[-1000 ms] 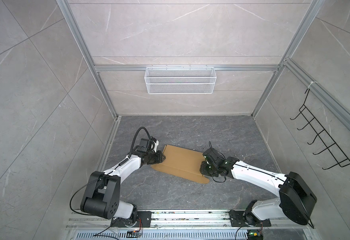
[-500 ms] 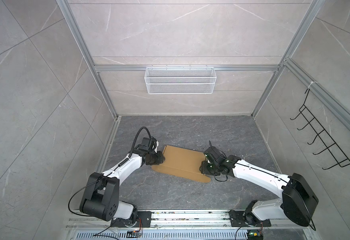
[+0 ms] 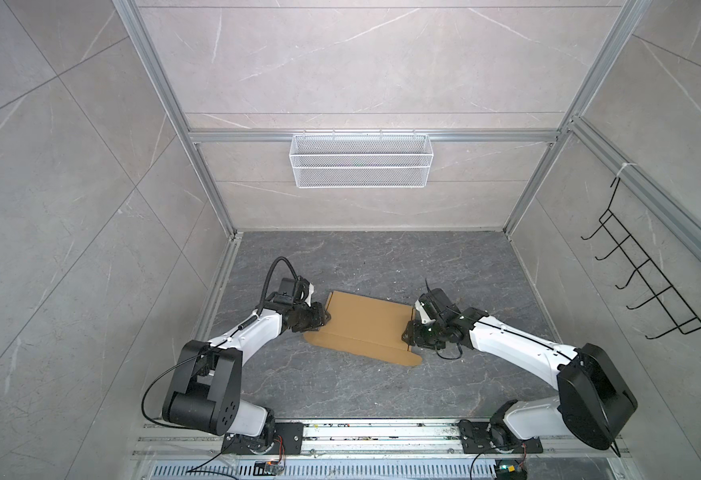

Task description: Fold the paper box

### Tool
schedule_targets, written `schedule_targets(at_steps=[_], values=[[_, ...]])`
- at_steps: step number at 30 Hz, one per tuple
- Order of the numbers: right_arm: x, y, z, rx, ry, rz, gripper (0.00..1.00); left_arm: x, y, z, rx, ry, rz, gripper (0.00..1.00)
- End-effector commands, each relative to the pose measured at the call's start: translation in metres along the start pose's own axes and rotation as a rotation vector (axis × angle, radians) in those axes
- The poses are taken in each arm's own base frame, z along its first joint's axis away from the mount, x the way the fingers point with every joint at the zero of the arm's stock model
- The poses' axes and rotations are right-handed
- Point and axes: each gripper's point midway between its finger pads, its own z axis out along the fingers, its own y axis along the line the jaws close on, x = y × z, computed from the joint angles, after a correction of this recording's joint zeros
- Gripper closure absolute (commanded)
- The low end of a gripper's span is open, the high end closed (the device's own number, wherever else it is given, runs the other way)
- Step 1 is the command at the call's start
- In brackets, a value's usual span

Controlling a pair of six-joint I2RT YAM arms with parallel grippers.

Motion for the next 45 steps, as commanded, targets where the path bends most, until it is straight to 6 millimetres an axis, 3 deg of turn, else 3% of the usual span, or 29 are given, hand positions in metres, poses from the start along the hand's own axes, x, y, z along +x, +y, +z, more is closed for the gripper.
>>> schedule_targets(at_steps=[1, 6, 9, 15, 18, 21, 24, 32, 35, 45], values=[[0.005, -0.006, 0.014, -0.019, 0.022, 0.002, 0.52, 0.001, 0.004, 0.003, -0.010, -0.015, -0.016, 0.59], [0.012, -0.013, 0.028, -0.018, 0.040, 0.019, 0.63, 0.010, 0.010, 0.008, -0.022, -0.007, -0.032, 0.66], [0.011, -0.011, 0.027, -0.031, 0.036, 0.018, 0.64, 0.012, 0.010, 0.006, -0.020, -0.009, -0.037, 0.68], [-0.003, 0.002, 0.010, -0.093, 0.013, -0.004, 0.50, -0.001, -0.007, -0.015, 0.014, -0.047, -0.015, 0.65], [-0.014, 0.007, -0.003, -0.160, 0.004, -0.003, 0.42, -0.010, -0.017, -0.027, 0.049, -0.081, -0.021, 0.55], [-0.029, 0.001, -0.015, -0.219, -0.028, 0.041, 0.37, -0.024, -0.008, -0.032, 0.041, -0.146, -0.045, 0.45], [-0.040, -0.004, -0.021, -0.302, -0.055, 0.116, 0.34, -0.039, -0.001, -0.025, 0.033, -0.197, -0.039, 0.39], [-0.037, -0.010, -0.008, -0.391, -0.048, 0.213, 0.29, -0.070, -0.019, 0.008, 0.175, -0.231, 0.002, 0.35], [-0.032, -0.014, -0.001, -0.395, -0.034, 0.225, 0.27, -0.068, -0.021, 0.020, 0.208, -0.196, 0.004, 0.35], [-0.021, -0.019, 0.015, -0.424, -0.009, 0.260, 0.23, -0.045, -0.003, 0.037, 0.203, -0.159, -0.070, 0.48]])
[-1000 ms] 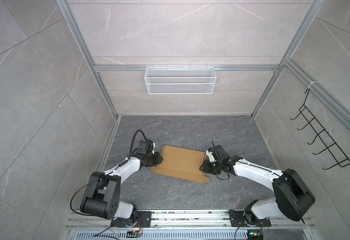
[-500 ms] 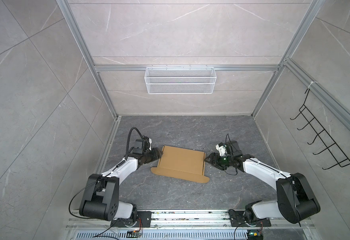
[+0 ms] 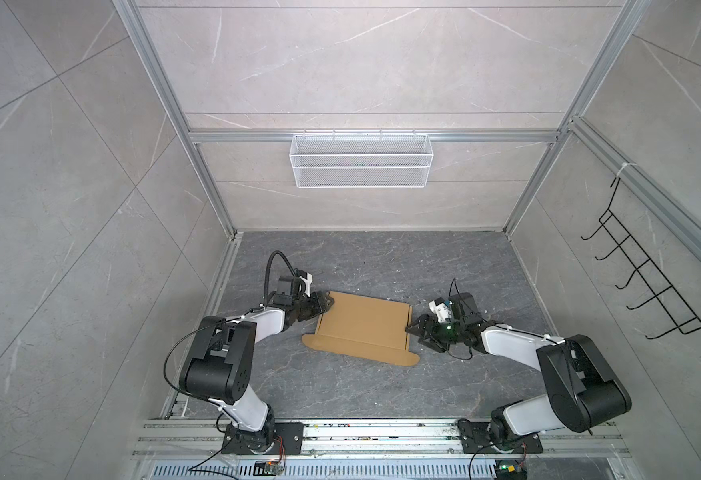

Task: Fold the paper box
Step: 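Hold the closed box edges with both grippers, pressing the seams together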

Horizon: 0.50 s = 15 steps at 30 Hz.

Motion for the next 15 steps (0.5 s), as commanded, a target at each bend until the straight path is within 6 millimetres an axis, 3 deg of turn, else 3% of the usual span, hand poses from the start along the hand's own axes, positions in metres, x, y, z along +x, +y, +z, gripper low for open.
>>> schedule_targets(at_steps=[1, 15], values=[[0.000, 0.003, 0.002, -0.036, -0.001, -0.003, 0.23, 0.006, 0.004, 0.004, 0.029, 0.003, -0.041, 0.51], [0.007, 0.006, 0.003, -0.080, 0.019, -0.008, 0.15, 0.025, 0.047, -0.004, -0.063, 0.051, -0.221, 0.71]])
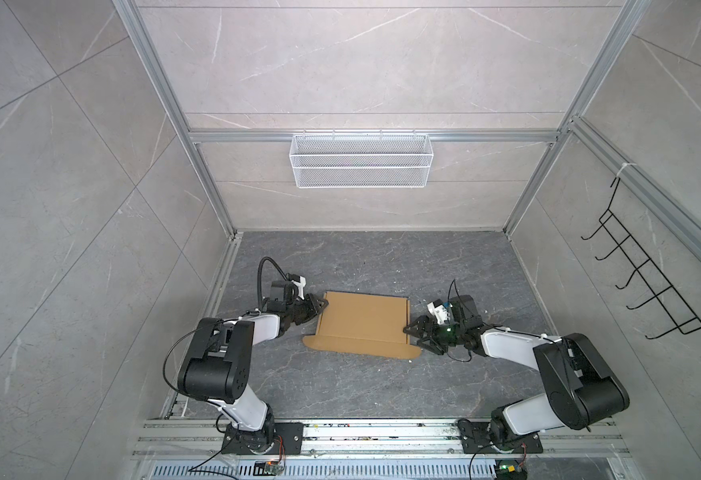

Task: Fold the paper box
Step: 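Hold the closed box edges with both grippers, pressing the seams together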

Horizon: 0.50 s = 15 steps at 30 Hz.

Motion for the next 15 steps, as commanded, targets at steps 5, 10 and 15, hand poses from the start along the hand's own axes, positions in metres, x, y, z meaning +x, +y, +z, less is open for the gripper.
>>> schedule_targets(at_steps=[5, 10, 15], values=[[-0.002, 0.005, 0.005, -0.055, -0.005, 0.024, 0.14, 0.029, 0.042, 0.001, -0.141, 0.094, -0.117, 0.72], [-0.006, 0.005, 0.014, -0.078, -0.005, 0.050, 0.13, 0.029, 0.052, -0.003, -0.187, 0.097, -0.131, 0.73], [-0.007, 0.012, 0.013, -0.085, -0.008, 0.041, 0.10, 0.028, 0.056, -0.006, -0.221, 0.096, -0.120, 0.74]])
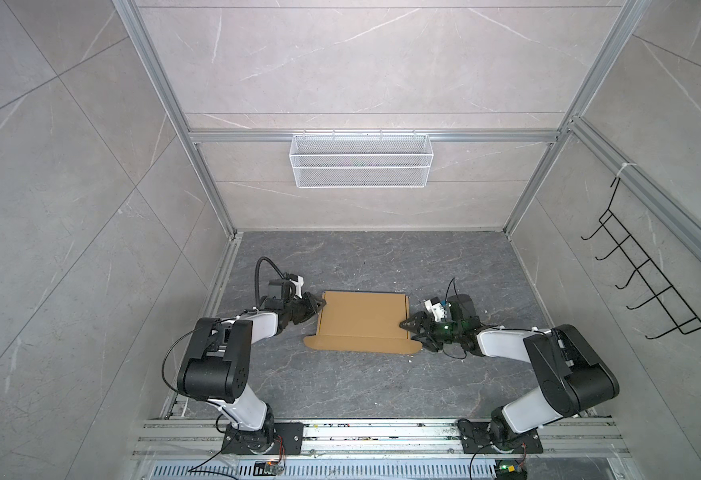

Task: Fold the paper box
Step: 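Hold the closed box edges with both grippers, pressing the seams together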

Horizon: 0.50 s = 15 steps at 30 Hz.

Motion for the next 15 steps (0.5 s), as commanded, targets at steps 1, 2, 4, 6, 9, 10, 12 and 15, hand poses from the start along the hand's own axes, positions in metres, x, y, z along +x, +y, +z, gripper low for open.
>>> schedule_targets(at_steps=[1, 2, 4, 6, 9, 10, 12, 15], values=[[0.004, 0.001, 0.002, 0.005, 0.010, 0.010, 0.10, 0.030, 0.053, -0.002, -0.208, 0.078, -0.092, 0.74], [0.005, 0.001, 0.003, 0.009, 0.013, 0.007, 0.09, 0.030, 0.054, -0.002, -0.209, 0.078, -0.093, 0.74], [0.006, 0.002, 0.006, 0.011, 0.021, 0.003, 0.09, 0.030, 0.054, -0.002, -0.211, 0.078, -0.093, 0.74], [0.008, 0.001, 0.013, 0.009, 0.036, 0.005, 0.09, 0.030, 0.058, -0.002, -0.222, 0.077, -0.094, 0.74], [0.007, 0.003, 0.021, -0.012, 0.039, 0.012, 0.09, 0.032, 0.062, -0.003, -0.238, 0.082, -0.098, 0.75], [0.005, 0.004, 0.022, -0.018, 0.038, 0.014, 0.10, 0.032, 0.062, -0.003, -0.243, 0.081, -0.098, 0.75], [0.004, 0.009, 0.025, -0.027, 0.040, 0.006, 0.10, 0.032, 0.064, -0.004, -0.253, 0.083, -0.095, 0.75], [0.004, 0.016, 0.029, -0.045, 0.055, -0.006, 0.12, 0.032, 0.065, -0.004, -0.256, 0.082, -0.094, 0.75]])
